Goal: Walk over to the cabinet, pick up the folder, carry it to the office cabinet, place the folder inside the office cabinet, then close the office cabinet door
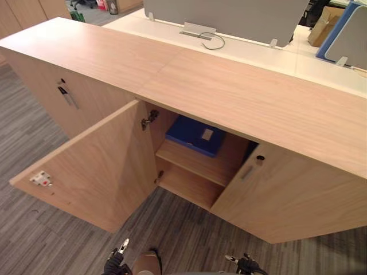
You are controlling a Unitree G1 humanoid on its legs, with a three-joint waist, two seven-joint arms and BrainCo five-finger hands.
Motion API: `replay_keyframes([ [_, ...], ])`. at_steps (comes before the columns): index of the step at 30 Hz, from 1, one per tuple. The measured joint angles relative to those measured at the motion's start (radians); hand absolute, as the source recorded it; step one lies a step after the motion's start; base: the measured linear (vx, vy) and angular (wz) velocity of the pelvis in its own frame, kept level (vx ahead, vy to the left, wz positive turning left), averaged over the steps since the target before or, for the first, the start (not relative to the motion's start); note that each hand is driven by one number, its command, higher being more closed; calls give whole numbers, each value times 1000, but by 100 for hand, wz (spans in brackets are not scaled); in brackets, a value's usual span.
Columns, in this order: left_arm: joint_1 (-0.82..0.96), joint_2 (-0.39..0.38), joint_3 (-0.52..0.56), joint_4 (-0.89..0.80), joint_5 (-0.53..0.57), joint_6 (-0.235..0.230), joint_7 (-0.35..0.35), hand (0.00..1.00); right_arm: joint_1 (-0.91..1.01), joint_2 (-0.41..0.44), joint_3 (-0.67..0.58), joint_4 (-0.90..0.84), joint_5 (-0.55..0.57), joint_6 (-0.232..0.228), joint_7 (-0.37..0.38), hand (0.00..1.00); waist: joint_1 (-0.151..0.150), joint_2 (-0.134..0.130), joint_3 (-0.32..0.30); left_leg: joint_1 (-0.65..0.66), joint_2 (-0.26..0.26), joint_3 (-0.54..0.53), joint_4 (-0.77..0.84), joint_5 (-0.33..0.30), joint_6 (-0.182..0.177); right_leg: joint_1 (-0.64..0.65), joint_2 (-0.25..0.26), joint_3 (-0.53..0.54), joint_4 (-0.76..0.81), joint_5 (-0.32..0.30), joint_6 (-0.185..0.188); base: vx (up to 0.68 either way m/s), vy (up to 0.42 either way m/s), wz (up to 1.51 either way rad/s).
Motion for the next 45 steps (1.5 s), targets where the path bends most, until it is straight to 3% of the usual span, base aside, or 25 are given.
replay_keyframes([
  [1,-1,-7,-21,3,4,0,-2,0,-2,-9,-22,2,8,-3,0,0,-8,28,1,11,-2,25,-51,-26,14,-4,6,-11,16,-11,17,37,185,54],
  [2,-4,12,-41,8,6,0,-5,0,-3,-2,-37,19,28,-2,-2,0,-6,9,-1,26,-40,22,-118,2,28,-13,-18,-8,16,-16,23,58,200,70],
  [3,-4,35,-52,24,5,2,-6,0,0,10,-68,46,39,-2,-2,0,-5,-19,-7,82,-112,16,-285,86,46,-18,-38,19,-12,-10,12,54,101,61],
  [6,-4,36,-55,44,39,15,-7,0,-1,1,-98,50,75,-2,2,0,-11,-4,-8,176,-189,-23,-513,214,67,4,-50,36,-59,10,-3,62,44,58],
  [8,-2,45,-54,67,43,17,-7,0,-1,-3,-109,59,116,-2,4,0,-11,4,-11,236,-200,-41,-631,272,65,19,-47,23,-64,17,6,65,4,21],
  [25,-2,68,-45,102,23,16,-22,0,-21,-17,-64,98,109,0,10,0,-13,-5,1,286,-196,-85,-638,276,46,109,-21,-7,-105,15,5,-6,-41,7],
  [31,-11,82,49,98,233,44,-3,0,-21,-22,-103,98,59,9,14,0,-17,-3,13,286,-196,-82,-638,266,39,116,-18,-5,-122,13,0,4,-2,-1],
  [33,-20,113,103,93,271,58,-2,0,-20,-26,-116,98,28,15,17,0,-17,-1,15,287,-195,-75,-637,261,40,118,-17,-2,-129,13,0,29,-12,-7],
  [36,-52,219,191,71,296,74,-2,0,-21,-30,-154,98,25,23,25,0,-13,-1,21,295,-190,-65,-637,255,37,120,-13,9,-134,16,5,43,-18,-13],
  [38,-97,328,243,70,296,79,-4,0,-23,-35,-185,98,2,28,38,0,-10,-1,21,304,-189,-55,-637,246,30,131,-10,16,-148,16,5,52,-16,-12],
  [42,-204,462,260,60,312,86,-6,0,-23,-42,-196,96,-8,34,52,0,-5,1,21,306,-184,-48,-636,240,23,134,-5,19,-153,16,4,38,-10,-3],
  [45,-282,519,226,58,360,91,-6,0,-27,-42,-224,95,-7,43,59,0,-2,1,21,318,-178,-38,-632,236,17,141,-1,26,-153,16,4,15,-2,-10],
])
